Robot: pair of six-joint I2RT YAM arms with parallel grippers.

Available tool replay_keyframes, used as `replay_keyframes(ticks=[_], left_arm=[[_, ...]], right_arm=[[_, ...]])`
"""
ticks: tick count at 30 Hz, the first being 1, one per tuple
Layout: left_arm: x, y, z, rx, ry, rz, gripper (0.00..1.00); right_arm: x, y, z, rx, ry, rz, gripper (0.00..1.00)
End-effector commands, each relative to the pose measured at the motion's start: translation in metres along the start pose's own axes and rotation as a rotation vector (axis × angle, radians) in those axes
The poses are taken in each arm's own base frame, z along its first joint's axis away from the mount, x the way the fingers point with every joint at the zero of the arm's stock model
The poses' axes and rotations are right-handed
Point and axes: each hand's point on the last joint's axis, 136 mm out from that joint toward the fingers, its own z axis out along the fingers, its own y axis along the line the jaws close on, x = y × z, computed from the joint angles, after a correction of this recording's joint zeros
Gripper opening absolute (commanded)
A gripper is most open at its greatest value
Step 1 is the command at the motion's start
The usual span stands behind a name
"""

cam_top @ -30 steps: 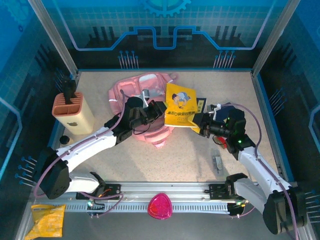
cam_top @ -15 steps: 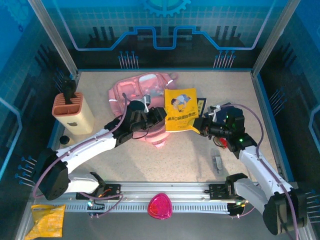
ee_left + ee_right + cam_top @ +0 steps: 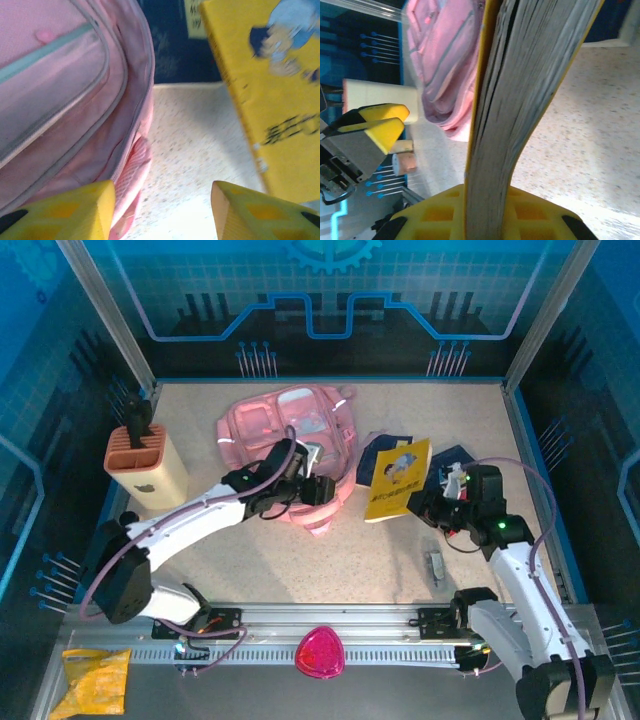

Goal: Pack the student bag

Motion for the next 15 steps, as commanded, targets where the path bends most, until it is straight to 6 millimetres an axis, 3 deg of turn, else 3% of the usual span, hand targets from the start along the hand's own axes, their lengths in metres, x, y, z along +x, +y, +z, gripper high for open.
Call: replay_keyframes(ticks=[1,15], left_arm=[[0.003,0.002,0.014,-0.040,0.060,0.222,0.56],[-0.013,0.019,0.074,-0.156,0.089,0.374,0.55]], right_arm=[[-0.006,0.002,-0.011,0.018,-0.029,-0.074,0.00],[-0.007,-0.010,-0.008,0.041,-0.031,-0.066,0.00]])
